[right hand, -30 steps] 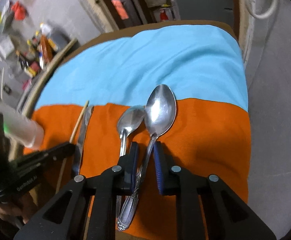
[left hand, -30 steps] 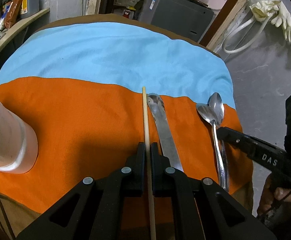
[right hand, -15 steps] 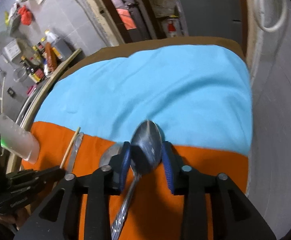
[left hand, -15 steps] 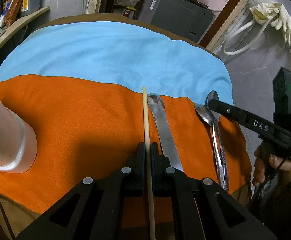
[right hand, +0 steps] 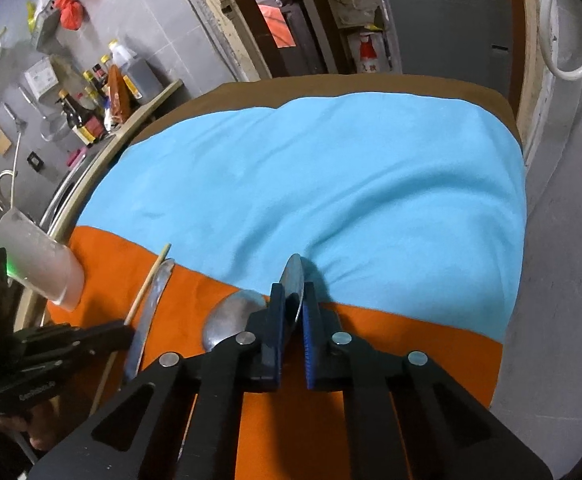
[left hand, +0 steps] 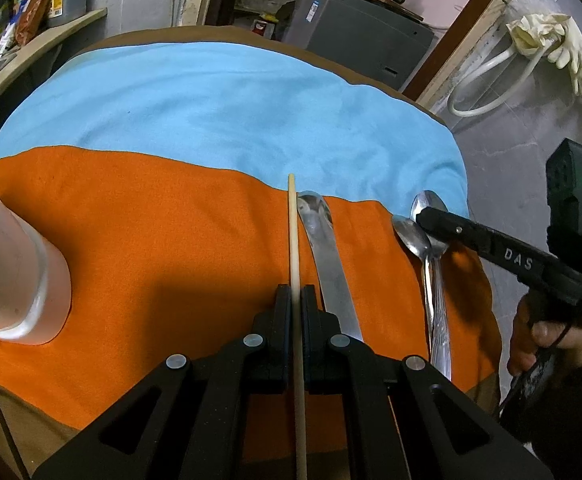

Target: Organize utensils

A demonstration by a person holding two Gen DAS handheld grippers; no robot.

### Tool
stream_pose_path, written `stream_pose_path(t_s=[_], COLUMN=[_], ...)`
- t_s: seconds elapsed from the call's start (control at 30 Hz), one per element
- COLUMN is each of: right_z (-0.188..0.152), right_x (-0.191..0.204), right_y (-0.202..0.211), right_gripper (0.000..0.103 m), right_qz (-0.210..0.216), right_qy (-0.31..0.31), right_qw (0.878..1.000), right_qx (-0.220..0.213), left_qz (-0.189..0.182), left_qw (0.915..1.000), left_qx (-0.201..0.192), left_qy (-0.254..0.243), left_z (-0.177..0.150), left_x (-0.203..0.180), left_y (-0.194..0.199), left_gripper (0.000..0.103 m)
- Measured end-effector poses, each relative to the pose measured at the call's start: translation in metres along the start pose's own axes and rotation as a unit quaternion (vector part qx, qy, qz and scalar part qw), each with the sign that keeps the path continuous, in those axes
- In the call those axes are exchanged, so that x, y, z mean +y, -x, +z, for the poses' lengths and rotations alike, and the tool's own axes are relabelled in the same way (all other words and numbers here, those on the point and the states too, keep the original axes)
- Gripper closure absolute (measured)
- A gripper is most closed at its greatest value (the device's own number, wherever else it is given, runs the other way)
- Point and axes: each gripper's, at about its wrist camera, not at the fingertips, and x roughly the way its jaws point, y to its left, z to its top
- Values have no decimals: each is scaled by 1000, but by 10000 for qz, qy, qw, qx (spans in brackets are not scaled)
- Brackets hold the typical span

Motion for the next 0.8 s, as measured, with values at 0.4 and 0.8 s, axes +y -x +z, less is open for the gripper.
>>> stream_pose_path(t_s=[0.4,0.8], right_z=[-41,-70], right_x=[39,110], right_y=[52,133], right_gripper=[101,102], right_qz=[-713,-1294], right_qy=[-56,61], right_qw=[9921,9560], right_qx=[-1027,-2632], left_qz=[-364,-826], left_qw=[9955,9707], left_qx=[-853,-2194], left_qy=[-193,-532], left_z=[-18,-20], left_x=[-6,-18], left_y=[34,117], left_gripper=[101,101])
